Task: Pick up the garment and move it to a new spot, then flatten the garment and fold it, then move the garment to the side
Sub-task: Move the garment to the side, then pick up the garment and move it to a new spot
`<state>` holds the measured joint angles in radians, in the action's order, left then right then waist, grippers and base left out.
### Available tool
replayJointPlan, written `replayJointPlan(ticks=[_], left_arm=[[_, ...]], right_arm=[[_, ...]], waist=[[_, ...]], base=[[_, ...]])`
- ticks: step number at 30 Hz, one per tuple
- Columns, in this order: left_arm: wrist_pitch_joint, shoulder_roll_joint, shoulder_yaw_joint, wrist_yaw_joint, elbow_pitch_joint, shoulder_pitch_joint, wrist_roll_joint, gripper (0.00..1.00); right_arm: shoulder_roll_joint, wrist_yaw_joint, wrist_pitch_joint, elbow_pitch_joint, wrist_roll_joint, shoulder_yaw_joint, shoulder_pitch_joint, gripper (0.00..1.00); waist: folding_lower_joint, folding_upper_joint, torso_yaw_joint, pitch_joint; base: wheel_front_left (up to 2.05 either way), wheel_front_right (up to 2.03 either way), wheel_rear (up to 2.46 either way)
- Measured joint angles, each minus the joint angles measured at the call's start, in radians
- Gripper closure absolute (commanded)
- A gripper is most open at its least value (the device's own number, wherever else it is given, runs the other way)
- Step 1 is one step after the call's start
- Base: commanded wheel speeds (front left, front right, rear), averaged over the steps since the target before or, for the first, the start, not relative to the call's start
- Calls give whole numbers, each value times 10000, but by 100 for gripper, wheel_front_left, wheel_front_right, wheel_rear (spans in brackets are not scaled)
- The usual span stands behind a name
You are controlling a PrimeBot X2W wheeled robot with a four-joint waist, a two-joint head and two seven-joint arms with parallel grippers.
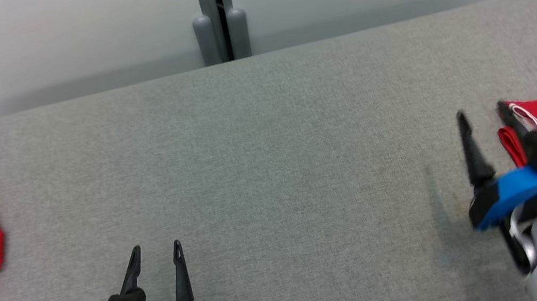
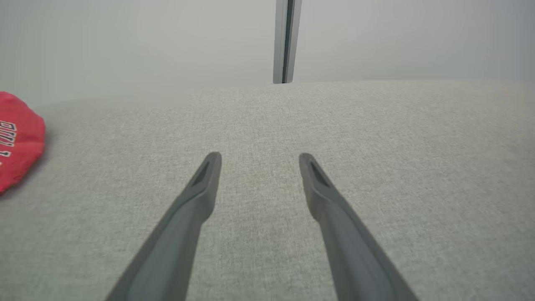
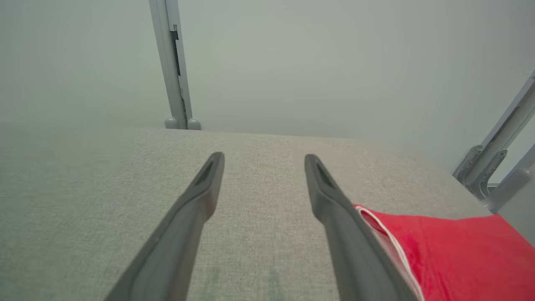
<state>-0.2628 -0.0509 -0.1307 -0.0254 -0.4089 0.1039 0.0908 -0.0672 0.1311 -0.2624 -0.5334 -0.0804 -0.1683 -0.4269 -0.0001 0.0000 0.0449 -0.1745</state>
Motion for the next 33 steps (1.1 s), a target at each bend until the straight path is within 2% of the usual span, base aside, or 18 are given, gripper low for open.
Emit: replayJointPlan(ticks=[6, 14, 33], left_arm=[[0, -2, 188, 253, 121, -385, 155, 0], [0, 2, 487, 353, 228, -814, 161, 0], [0, 4, 794, 527, 510, -1430, 146, 0]], right_arm=[[140, 0, 0, 58, 477, 541, 1121, 0], [167, 0, 0, 25, 1252, 1001, 2054, 0], [171, -2, 0, 619, 2142, 1463, 2693, 0]], waist=[[-1, 0, -206, 517], [0, 0, -263, 1166], [0, 0, -91, 2029]], base=[[0, 0, 0], [0, 0, 0], [0, 0, 0]])
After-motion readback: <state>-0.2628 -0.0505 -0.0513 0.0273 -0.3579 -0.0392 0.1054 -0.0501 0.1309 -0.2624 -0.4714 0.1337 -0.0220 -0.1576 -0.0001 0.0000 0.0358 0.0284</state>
